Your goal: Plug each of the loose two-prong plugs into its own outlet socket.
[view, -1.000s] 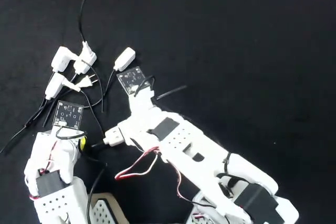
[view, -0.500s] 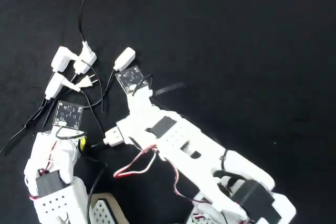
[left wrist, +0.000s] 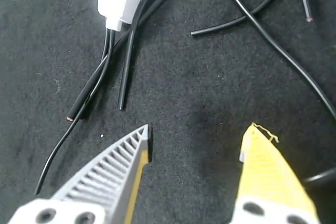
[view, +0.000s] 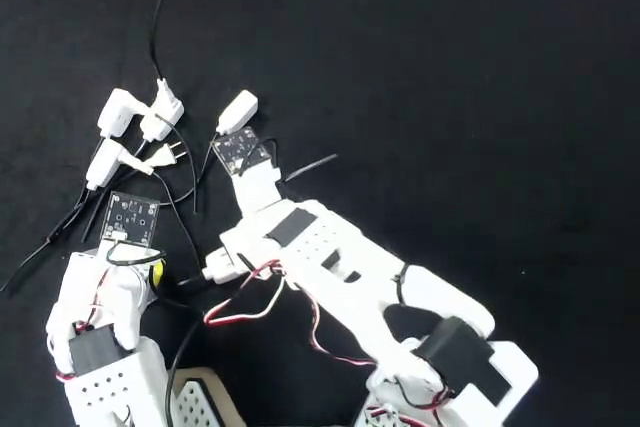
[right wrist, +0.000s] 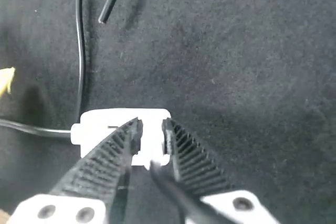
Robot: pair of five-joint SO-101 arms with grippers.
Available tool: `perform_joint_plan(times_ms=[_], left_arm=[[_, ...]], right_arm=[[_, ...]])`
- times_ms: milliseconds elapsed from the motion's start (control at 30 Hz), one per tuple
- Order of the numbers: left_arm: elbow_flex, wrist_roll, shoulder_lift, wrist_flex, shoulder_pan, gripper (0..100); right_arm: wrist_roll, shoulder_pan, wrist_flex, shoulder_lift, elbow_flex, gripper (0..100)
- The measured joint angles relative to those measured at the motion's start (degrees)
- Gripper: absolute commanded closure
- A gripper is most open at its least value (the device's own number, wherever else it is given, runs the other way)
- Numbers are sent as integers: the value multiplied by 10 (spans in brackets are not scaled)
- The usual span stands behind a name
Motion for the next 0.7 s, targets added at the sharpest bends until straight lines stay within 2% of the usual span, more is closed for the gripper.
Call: perform_joint_plan(times_ms=[133, 200, 267, 500, 600, 700], left_arm=[[0, 0, 0, 0, 0, 726], [0, 0, 0, 0, 0, 726], [0, 0, 0, 0, 0, 726], [0, -15, 0, 0, 0, 726], [0, -41, 0, 9, 0, 726], [-25, -45, 0, 28, 7, 726]], right_arm=[[0, -1, -3, 20, -18, 807], [0, -4, 27, 22, -37, 730], [0, -6, 74, 14, -51, 695], [11, -6, 283, -89, -125, 694], [76, -5, 397, -141, -169, 702], [167, 45, 525, -171, -222, 802]])
